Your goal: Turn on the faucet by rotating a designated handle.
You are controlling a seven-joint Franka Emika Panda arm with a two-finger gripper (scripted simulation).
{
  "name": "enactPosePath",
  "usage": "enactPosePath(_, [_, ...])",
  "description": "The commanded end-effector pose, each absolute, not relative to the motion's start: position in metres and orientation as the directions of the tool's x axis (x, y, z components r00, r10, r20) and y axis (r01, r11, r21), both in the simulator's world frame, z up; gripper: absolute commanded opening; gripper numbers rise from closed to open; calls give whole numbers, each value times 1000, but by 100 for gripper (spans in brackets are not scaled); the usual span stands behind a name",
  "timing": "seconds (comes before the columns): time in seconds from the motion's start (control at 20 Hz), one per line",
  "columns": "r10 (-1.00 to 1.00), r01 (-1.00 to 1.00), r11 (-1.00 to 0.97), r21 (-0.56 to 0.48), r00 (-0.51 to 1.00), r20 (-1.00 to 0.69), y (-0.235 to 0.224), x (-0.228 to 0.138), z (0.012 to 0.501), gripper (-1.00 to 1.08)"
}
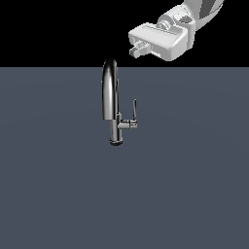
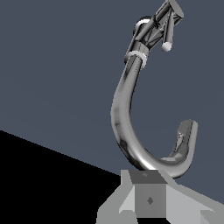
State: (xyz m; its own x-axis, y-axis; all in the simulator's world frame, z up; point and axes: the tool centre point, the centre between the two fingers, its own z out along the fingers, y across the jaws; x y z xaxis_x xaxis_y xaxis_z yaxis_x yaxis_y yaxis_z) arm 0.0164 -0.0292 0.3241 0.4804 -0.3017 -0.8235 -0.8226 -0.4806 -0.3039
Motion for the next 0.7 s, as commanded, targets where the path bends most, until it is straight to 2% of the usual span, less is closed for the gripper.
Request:
enactPosePath(0.0, [-280, -862, -420, -285, 422, -863, -33, 27, 306, -100])
enactPosePath(0.65, [-99, -988, -107, -109, 120, -988, -42, 59, 203, -100])
